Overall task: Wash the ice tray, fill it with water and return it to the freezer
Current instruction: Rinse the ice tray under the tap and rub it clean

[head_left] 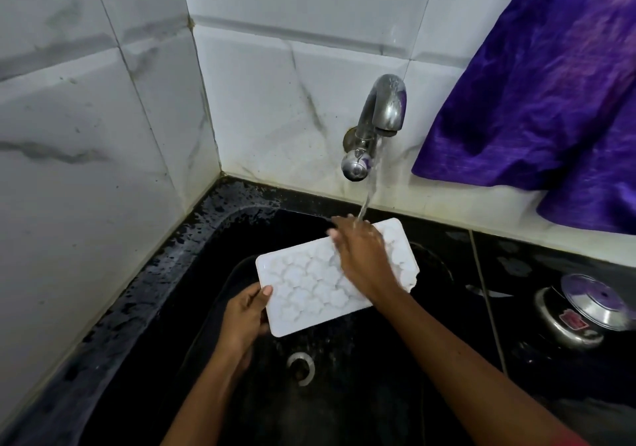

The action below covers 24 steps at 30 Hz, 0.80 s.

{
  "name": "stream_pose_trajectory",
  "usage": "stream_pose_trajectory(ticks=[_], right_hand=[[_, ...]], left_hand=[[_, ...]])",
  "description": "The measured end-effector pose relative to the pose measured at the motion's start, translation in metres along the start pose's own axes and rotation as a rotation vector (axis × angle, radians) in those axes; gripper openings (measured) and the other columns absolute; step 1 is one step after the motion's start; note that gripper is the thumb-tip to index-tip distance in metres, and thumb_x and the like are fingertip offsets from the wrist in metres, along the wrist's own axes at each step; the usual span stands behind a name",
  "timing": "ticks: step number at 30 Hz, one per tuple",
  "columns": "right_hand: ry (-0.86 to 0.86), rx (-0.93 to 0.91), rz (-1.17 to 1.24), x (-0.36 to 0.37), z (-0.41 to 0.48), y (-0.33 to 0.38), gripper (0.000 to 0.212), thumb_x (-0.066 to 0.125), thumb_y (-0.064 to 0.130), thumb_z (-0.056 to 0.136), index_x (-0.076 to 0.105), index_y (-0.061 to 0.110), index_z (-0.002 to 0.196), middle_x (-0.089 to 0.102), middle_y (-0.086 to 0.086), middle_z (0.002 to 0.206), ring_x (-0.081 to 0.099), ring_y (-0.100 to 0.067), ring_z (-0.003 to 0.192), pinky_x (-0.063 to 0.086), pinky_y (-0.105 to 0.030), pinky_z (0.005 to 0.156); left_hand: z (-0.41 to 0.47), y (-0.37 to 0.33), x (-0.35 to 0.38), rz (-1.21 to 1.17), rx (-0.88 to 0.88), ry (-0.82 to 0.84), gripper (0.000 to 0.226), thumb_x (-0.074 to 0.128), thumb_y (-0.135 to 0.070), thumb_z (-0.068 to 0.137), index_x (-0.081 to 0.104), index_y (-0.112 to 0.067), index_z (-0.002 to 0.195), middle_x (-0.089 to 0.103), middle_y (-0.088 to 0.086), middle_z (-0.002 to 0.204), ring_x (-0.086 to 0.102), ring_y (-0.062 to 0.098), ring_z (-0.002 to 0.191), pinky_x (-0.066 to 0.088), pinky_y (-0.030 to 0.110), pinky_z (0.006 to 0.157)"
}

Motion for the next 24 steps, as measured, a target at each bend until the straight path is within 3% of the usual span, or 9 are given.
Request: stream_pose_trajectory(ticks=[2, 4, 9, 11, 14, 16, 18, 21, 24], right_hand=[[0.105, -0.109, -0.030, 0.025, -0.013, 0.024, 0.069, 0.006, 0.055, 0.094, 0.033, 0.015, 0.144, 0.031, -0.002, 0.152, 0.016, -0.017, 0.144, -0.012, -0.029, 0.113], [0.152, -0.160, -0.099, 0.049, -0.026, 0.037, 0.092, -0.009, 0.064, 0.080, 0.023, 0.011, 0.147, 0.014, -0.003, 0.158, 0.000, -0.019, 0.146, -0.018, -0.027, 0.111], [0.199, -0.386, -0.278, 0.059, -0.038, 0.024, 0.077, -0.005, 0.058, 0.090, 0.014, 0.014, 0.149, 0.005, -0.001, 0.158, -0.002, -0.017, 0.145, -0.005, -0.035, 0.116], [0.229, -0.321, -0.286, 0.051, -0.035, -0.002, 0.075, -0.006, 0.061, 0.088, 0.000, 0.018, 0.149, -0.011, 0.004, 0.155, -0.013, -0.016, 0.143, -0.005, -0.039, 0.118], [0.182, -0.052, -0.239, 0.030, -0.027, -0.044, 0.083, -0.002, 0.065, 0.080, -0.007, 0.018, 0.149, -0.025, 0.005, 0.150, -0.021, -0.014, 0.141, -0.009, -0.037, 0.118], [0.168, 0.140, -0.171, 0.018, -0.024, -0.061, 0.084, 0.013, 0.067, 0.084, -0.003, 0.018, 0.150, -0.017, -0.002, 0.156, -0.010, -0.022, 0.145, -0.006, -0.040, 0.115], [0.195, 0.307, 0.079, 0.013, -0.022, -0.072, 0.073, 0.043, 0.049, 0.092, 0.009, 0.019, 0.150, 0.013, -0.010, 0.157, 0.017, -0.031, 0.142, 0.013, -0.046, 0.116], [0.164, 0.274, 0.526, 0.007, -0.019, -0.067, 0.049, 0.061, 0.011, 0.087, 0.042, 0.023, 0.131, 0.056, -0.010, 0.124, 0.054, -0.027, 0.114, 0.047, -0.037, 0.092], [0.173, 0.200, 0.736, 0.003, -0.022, -0.065, 0.045, 0.070, -0.006, 0.070, 0.049, 0.024, 0.095, 0.061, -0.001, 0.093, 0.059, -0.017, 0.088, 0.049, -0.026, 0.069]], left_hand=[[-0.001, -0.001, 0.015, -0.012, -0.011, 0.011, 0.014, 0.053, -0.013, 0.093, 0.066, -0.009, 0.094, 0.070, 0.014, 0.090, 0.067, 0.028, 0.079, 0.056, 0.036, 0.062], [-0.001, -0.001, 0.028, 0.012, -0.004, -0.004, 0.018, 0.053, -0.015, 0.093, 0.069, -0.014, 0.084, 0.071, 0.014, 0.088, 0.065, 0.031, 0.083, 0.053, 0.042, 0.077], [0.001, 0.015, 0.013, -0.048, -0.087, -0.097, 0.018, 0.050, -0.012, 0.095, 0.065, -0.007, 0.086, 0.067, 0.018, 0.089, 0.062, 0.034, 0.084, 0.049, 0.048, 0.083], [0.003, 0.019, -0.002, -0.065, -0.097, -0.153, 0.017, 0.049, -0.012, 0.095, 0.063, -0.004, 0.092, 0.066, 0.020, 0.091, 0.062, 0.033, 0.081, 0.050, 0.047, 0.082], [0.005, 0.016, -0.024, -0.060, -0.046, -0.231, 0.018, 0.047, -0.015, 0.097, 0.061, -0.003, 0.100, 0.065, 0.020, 0.096, 0.061, 0.031, 0.079, 0.050, 0.043, 0.078], [0.005, 0.017, -0.033, -0.077, -0.021, -0.237, 0.023, 0.045, -0.019, 0.098, 0.059, -0.003, 0.106, 0.064, 0.023, 0.106, 0.062, 0.035, 0.088, 0.049, 0.044, 0.082], [0.004, 0.018, -0.037, -0.108, -0.025, -0.232, 0.031, 0.041, -0.025, 0.099, 0.056, -0.004, 0.116, 0.061, 0.022, 0.116, 0.060, 0.034, 0.097, 0.049, 0.043, 0.084], [0.002, 0.021, -0.034, -0.267, -0.184, -0.221, 0.044, 0.030, -0.047, 0.098, 0.051, -0.016, 0.120, 0.060, 0.010, 0.116, 0.058, 0.022, 0.088, 0.053, 0.036, 0.068], [-0.001, 0.029, -0.031, -0.370, -0.425, -0.076, 0.072, 0.014, -0.070, 0.088, 0.052, -0.017, 0.117, 0.059, 0.010, 0.109, 0.055, 0.031, 0.098, 0.045, 0.044, 0.081]])
Point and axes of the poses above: each hand's wrist, its own z-axis towards the middle knuckle, its own x-axis out of the palm, y = z × x, the point moved 8 cm from there along z, towards the middle knuckle
